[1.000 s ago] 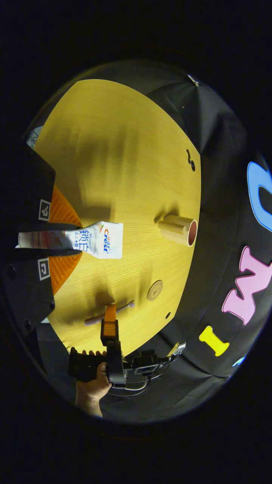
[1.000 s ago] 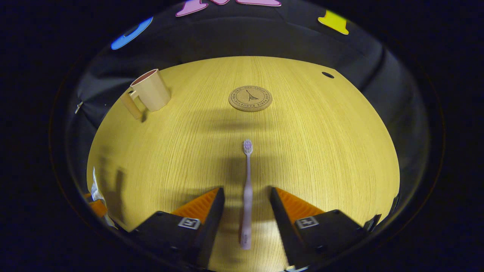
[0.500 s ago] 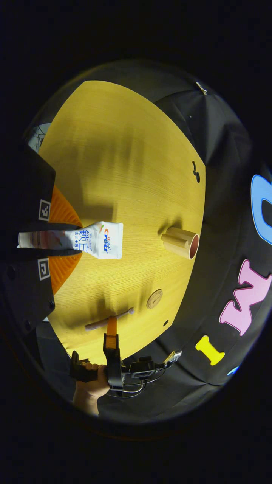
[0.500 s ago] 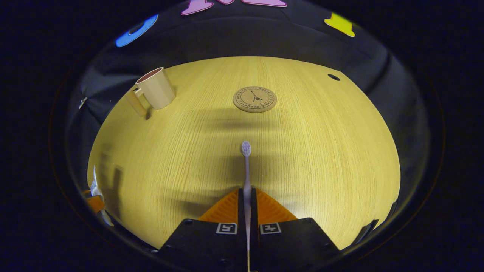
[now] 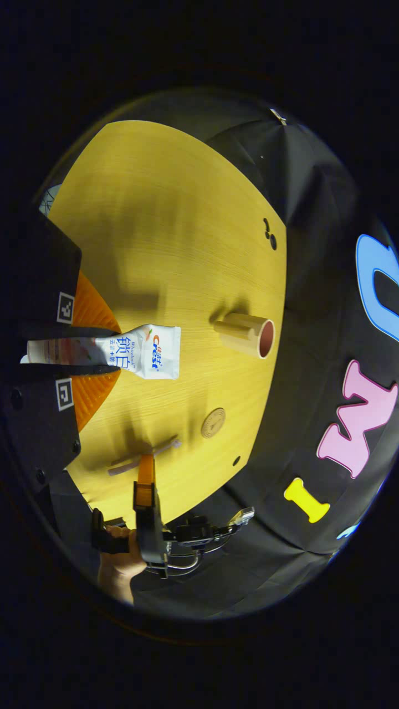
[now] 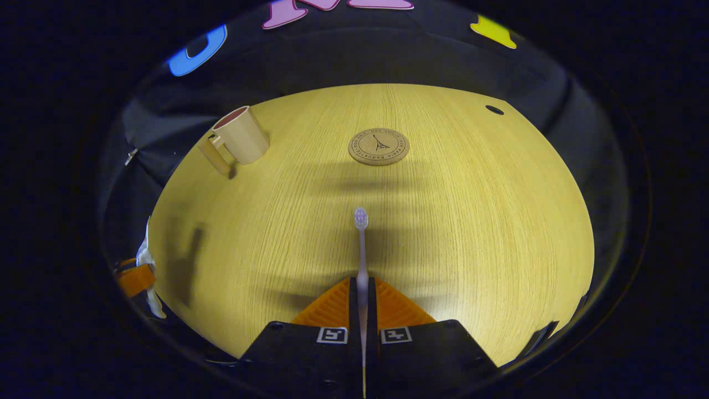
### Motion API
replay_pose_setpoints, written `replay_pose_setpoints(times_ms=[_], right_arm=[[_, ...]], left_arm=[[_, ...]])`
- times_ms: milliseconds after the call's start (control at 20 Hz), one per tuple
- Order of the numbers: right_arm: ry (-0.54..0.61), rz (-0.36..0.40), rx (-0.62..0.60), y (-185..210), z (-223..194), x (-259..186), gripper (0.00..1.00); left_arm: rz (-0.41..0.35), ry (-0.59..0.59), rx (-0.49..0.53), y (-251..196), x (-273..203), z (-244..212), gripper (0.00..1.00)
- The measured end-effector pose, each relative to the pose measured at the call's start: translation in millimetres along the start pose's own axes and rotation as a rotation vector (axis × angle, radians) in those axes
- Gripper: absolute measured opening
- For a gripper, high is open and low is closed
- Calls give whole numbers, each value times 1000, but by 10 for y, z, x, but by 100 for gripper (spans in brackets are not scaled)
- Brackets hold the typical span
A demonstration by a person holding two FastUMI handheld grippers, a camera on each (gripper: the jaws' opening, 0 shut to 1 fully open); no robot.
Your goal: Put the toothbrush and toothpaste on the desktop into the cup, then pick up the cup and place it on the coaster on the desktop.
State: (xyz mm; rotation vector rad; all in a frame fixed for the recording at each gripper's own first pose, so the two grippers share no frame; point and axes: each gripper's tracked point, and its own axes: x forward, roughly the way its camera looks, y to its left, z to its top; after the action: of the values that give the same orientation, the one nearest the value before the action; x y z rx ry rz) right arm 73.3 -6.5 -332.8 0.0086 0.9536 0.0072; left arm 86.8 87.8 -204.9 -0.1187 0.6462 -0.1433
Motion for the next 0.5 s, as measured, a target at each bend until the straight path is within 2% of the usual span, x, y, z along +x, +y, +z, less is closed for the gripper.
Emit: replay_pose_setpoints(times_ms=[200,500], right_arm=[[-66,35,34,-28,114,-280,7],[-161,46,13,-123,243,-702,7]], left_arm=[[-44,-105,-10,-90,-11,502,21],[-110,-294,-54,-164,40,1446,22]])
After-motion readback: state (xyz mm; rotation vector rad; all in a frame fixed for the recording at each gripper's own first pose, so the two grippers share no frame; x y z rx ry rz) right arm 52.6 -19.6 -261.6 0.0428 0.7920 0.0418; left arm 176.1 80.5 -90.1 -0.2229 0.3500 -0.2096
